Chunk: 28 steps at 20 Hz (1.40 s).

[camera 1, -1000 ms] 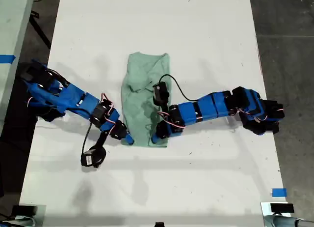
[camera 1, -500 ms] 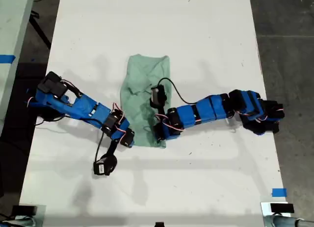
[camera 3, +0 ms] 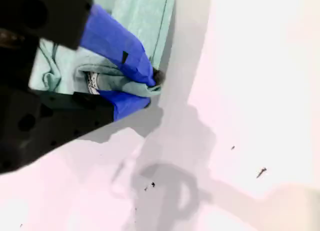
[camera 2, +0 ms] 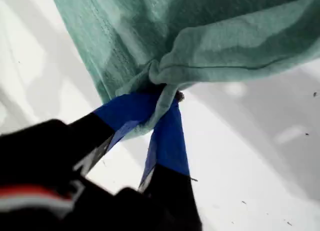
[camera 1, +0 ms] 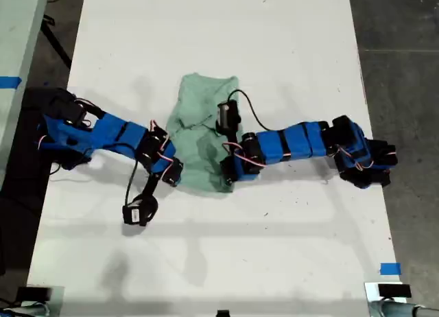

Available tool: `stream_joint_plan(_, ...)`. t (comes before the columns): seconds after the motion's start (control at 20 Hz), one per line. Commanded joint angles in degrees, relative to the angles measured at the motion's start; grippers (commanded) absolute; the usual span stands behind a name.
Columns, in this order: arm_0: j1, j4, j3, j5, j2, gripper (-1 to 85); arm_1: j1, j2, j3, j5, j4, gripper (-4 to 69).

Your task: Fold t-shirt

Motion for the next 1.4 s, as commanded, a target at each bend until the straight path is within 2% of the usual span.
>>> stream_joint_plan(0.0, -4.04, 3.43, -3.08, 2.99, 7.21, 0.0, 3.34, 9.14, -1.05, -1.85, 1.93, -1.1)
stream_joint_plan(0.2, -7.56, 3.78, -4.57, 6.33, 6.86, 0.0, 6.42, 10.81, -0.35, -1.93, -0.18, -1.1)
stream_joint_plan(0.45, -15.73, 3.25, -5.10, 11.51, 6.24, 0.0, 12.04, 10.55, 1.14, -3.43, -3.78, -1.1)
stream_joint_plan(0.6, -23.64, 3.96, -7.21, 17.23, 5.80, 0.0, 18.46, 12.04, 0.97, -8.70, -4.57, -1.2)
stream_joint_plan(0.8, -35.16, 9.67, -20.04, 25.14, 3.08, 0.0, 28.83, 13.36, 0.62, -16.00, -5.01, -1.2)
stream_joint_plan(0.9, -40.43, 10.28, -24.96, 28.13, 2.99, 0.0, 33.57, 13.97, -0.70, -19.25, -6.06, -1.2)
stream_joint_plan(1.1, -48.69, 6.68, -25.49, 33.22, 1.14, 0.0, 41.84, 15.47, -1.32, -24.96, -10.37, -1.2)
stream_joint_plan(1.35, -51.59, 3.34, -25.49, 34.37, -3.08, 0.2, 45.62, 12.57, -1.32, -27.51, -13.45, -1.2)
